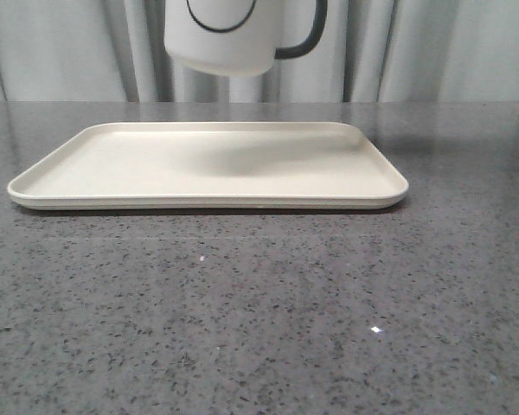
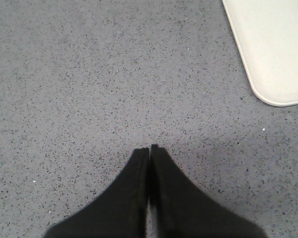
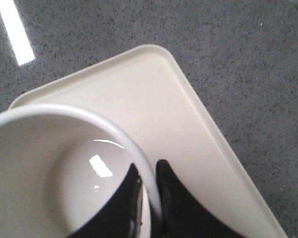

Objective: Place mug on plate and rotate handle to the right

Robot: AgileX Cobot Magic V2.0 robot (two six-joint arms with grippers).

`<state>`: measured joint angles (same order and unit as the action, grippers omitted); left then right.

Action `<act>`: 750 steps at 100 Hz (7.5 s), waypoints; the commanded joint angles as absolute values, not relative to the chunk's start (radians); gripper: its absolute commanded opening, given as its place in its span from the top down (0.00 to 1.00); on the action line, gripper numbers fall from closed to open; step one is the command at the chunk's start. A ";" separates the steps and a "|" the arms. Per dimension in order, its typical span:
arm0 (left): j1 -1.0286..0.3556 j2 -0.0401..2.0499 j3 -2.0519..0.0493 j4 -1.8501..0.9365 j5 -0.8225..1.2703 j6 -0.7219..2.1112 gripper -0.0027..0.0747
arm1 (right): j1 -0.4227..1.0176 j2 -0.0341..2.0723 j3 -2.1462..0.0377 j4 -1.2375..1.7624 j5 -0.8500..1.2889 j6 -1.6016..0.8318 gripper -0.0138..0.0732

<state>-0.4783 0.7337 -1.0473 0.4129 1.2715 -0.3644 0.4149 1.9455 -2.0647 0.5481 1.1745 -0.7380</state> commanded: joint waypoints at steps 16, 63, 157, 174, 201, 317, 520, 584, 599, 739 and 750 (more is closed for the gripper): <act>-0.484 0.734 -1.070 0.437 1.232 -0.375 0.99 | 0.418 1.923 -2.095 0.525 1.226 -0.758 0.91; -0.484 0.734 -1.070 0.437 1.230 -0.375 0.99 | 0.441 1.940 -2.095 0.531 1.265 -0.790 0.91; -0.484 0.734 -1.070 0.437 1.230 -0.375 0.99 | 0.447 2.018 -2.097 0.572 1.196 -0.786 0.91; -0.484 0.734 -1.070 0.437 1.230 -0.375 0.99 | 0.447 2.024 -2.097 0.573 1.198 -0.786 0.91; -0.484 0.734 -1.070 0.437 1.230 -0.375 0.99 | 0.447 2.038 -2.097 0.576 1.210 -0.785 0.91; -0.484 0.734 -1.070 0.437 1.230 -0.375 0.99 | 0.447 2.051 -2.099 0.579 1.220 -0.778 0.78; -0.484 0.734 -1.070 0.437 1.192 -0.375 0.99 | 0.228 1.782 -2.457 0.592 1.168 -0.549 0.62; -0.484 0.734 -1.070 0.473 1.117 -0.419 0.99 | 0.040 1.580 -2.403 0.635 1.107 -0.542 0.69; -0.484 0.734 -1.070 0.473 1.117 -0.419 0.99 | -0.048 1.480 -2.255 0.675 1.075 -0.543 0.69; -0.484 0.731 -1.069 0.451 1.018 -0.427 0.99 | -0.170 0.382 -0.630 0.754 0.281 -0.735 0.92; -0.484 0.731 -1.069 0.444 1.018 -0.427 0.99 | -0.170 0.382 -0.630 0.754 0.281 -0.735 0.92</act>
